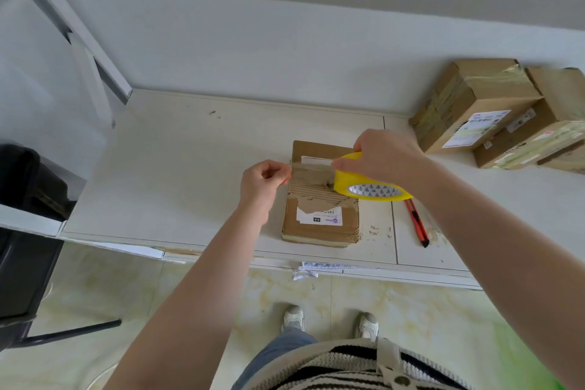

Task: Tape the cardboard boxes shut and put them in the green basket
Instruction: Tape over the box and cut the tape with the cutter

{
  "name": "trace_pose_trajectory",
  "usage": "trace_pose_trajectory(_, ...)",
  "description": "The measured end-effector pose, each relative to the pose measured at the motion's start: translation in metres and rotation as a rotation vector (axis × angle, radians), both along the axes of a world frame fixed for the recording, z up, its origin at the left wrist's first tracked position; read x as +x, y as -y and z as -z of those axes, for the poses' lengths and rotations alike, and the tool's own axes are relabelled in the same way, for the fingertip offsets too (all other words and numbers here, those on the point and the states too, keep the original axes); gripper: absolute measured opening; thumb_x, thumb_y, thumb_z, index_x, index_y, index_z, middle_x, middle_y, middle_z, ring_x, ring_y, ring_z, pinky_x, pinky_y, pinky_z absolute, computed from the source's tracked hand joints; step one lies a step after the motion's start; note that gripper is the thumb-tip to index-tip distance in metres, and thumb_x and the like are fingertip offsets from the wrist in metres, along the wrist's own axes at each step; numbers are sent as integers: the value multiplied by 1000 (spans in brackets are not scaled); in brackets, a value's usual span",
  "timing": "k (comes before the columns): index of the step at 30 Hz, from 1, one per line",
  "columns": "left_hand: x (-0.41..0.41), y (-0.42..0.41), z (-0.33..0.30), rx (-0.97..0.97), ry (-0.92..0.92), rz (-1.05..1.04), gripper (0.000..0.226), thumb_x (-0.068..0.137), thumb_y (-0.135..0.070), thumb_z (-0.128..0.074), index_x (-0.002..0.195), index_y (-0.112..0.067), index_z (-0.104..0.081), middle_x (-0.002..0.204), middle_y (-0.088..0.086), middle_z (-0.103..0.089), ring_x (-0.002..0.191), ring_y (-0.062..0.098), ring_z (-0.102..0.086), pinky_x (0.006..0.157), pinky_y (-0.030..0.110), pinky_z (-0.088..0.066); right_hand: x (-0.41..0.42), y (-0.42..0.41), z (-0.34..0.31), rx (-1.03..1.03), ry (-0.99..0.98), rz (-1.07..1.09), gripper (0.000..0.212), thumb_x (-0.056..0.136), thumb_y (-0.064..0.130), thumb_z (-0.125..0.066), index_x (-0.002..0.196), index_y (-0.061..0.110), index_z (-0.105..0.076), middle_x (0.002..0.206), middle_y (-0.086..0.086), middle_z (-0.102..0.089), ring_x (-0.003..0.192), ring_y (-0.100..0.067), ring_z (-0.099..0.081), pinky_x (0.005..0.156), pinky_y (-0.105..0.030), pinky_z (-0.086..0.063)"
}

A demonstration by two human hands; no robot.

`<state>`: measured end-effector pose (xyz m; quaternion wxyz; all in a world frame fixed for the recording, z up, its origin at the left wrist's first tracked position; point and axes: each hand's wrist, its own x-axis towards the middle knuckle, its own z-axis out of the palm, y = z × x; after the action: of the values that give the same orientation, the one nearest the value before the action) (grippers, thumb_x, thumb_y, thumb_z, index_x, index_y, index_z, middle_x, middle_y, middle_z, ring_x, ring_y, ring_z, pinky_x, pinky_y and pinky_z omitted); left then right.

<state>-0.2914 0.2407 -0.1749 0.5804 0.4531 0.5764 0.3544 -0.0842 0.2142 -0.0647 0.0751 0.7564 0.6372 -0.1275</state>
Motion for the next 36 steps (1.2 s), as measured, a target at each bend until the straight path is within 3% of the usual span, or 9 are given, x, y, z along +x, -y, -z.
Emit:
trace_pose_trajectory(10,2,2,13,-46,-34,-106,19,81,-11,-78,78,-15,-59,73,-1,-60,68,16,-59,71,26,-51,-9,-3,5,19,40,-16,53,81,72,-52,67,21,-48,66,4,-54,59,-11,-49,48,-25,-30)
trace_pose_trajectory(14,3,5,15,30,-52,-105,30,84,-11,-75,74,-19,-47,70,-1,-50,72,21,-55,71,31,-46,-11,-3,6,27,45,-22,54,82,71,-52,65,19,-49,61,4,-51,55,-11,-48,47,-24,-29)
trace_pose_trajectory(19,4,7,18,165,12,-170,32,85,-5,-72,72,-17,-46,70,4,-47,70,23,-47,69,32,-41,-10,-3,9,30,47,-5,55,81,70,-53,63,18,-49,58,4,-49,53,-11,-47,47,-24,-28)
trace_pose_trajectory(26,6,6,23,92,-19,-36,22,89,-15,-69,76,-18,-52,71,-4,-53,68,11,-51,69,25,-42,-8,-4,11,46,44,-10,54,81,72,-51,66,20,-48,61,5,-50,54,-10,-47,46,-23,-29)
trace_pose_trajectory(29,4,4,21,236,-242,131,16,95,-23,-61,80,-21,-61,85,-1,-61,75,2,-56,72,28,-44,-9,-5,12,45,41,-15,55,82,71,-52,64,19,-49,58,5,-49,52,-10,-46,46,-23,-29)
trace_pose_trajectory(32,5,7,22,542,-751,188,23,99,-23,-54,91,-8,-70,99,13,-59,92,29,-53,78,36,-39,-11,-4,12,45,40,-18,55,82,69,-52,63,18,-49,57,5,-48,51,-11,-46,46,-23,-29)
trace_pose_trajectory(34,9,10,18,642,-911,184,27,100,-23,-51,91,-8,-71,95,12,-59,91,33,-50,76,36,-31,-11,-4,11,53,38,-12,56,82,68,-54,60,17,-47,56,5,-47,50,-12,-46,46,-23,-27)
trace_pose_trajectory(36,13,12,14,618,-972,218,33,102,-28,-43,93,-10,-68,90,8,-59,90,32,-49,77,38,-29,-11,-3,9,52,37,-7,56,82,68,-55,58,17,-46,55,4,-46,50,-12,-45,46,-24,-26)
